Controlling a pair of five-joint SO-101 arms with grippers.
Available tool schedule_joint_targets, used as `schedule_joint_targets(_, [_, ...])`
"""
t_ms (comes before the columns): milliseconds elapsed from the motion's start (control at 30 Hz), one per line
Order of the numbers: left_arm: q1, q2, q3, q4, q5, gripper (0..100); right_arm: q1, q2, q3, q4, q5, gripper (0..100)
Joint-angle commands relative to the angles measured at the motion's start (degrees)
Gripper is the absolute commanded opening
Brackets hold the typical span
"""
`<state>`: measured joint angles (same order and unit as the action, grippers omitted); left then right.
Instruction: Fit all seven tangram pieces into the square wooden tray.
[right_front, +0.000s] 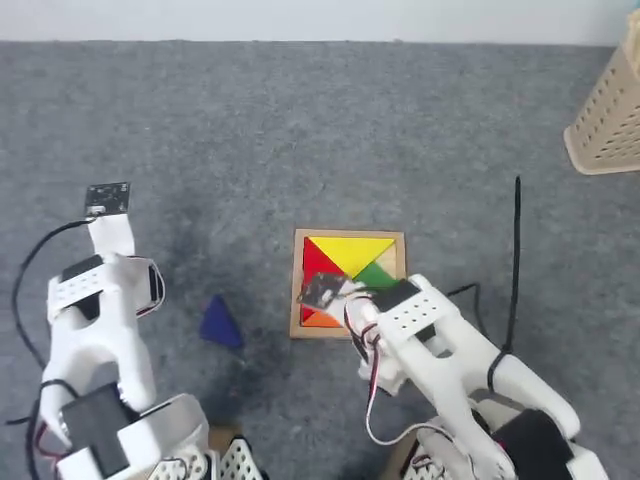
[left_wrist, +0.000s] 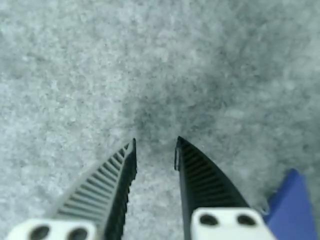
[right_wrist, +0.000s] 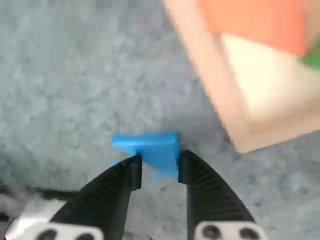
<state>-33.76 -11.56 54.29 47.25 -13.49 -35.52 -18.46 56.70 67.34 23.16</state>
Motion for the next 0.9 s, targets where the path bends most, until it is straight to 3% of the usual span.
schedule_joint_targets(0, [0.35, -2.64, -0.31, -0.88, 0.62, 12, -0.48, 1.01, -5.36, -4.62, -7.91, 5.4])
schedule_joint_targets(200, [0.35, -2.64, -0.31, -0.88, 0.62, 12, -0.57, 1.27, -8.09, -4.7, -14.07, 3.9])
schedule_joint_targets(433, [0.35, -2.64, -0.31, -0.88, 0.62, 12, -0.75, -1.01, -8.09, 4.18, 2.29, 3.9])
schedule_joint_targets(533, [0.44, -2.64, -0.31, -0.88, 0.53, 12, -0.84, -4.26, -6.42, 7.16, 5.89, 7.6])
schedule_joint_targets(700, [0.53, -2.64, -0.31, -0.88, 0.53, 12, -3.03, -8.66, 0.88, 5.05, 13.71, 19.1])
schedule_joint_targets(867, [0.53, -2.64, -0.31, -0.88, 0.7, 12, -7.96, -10.68, 5.27, 0.92, 16.62, 19.5])
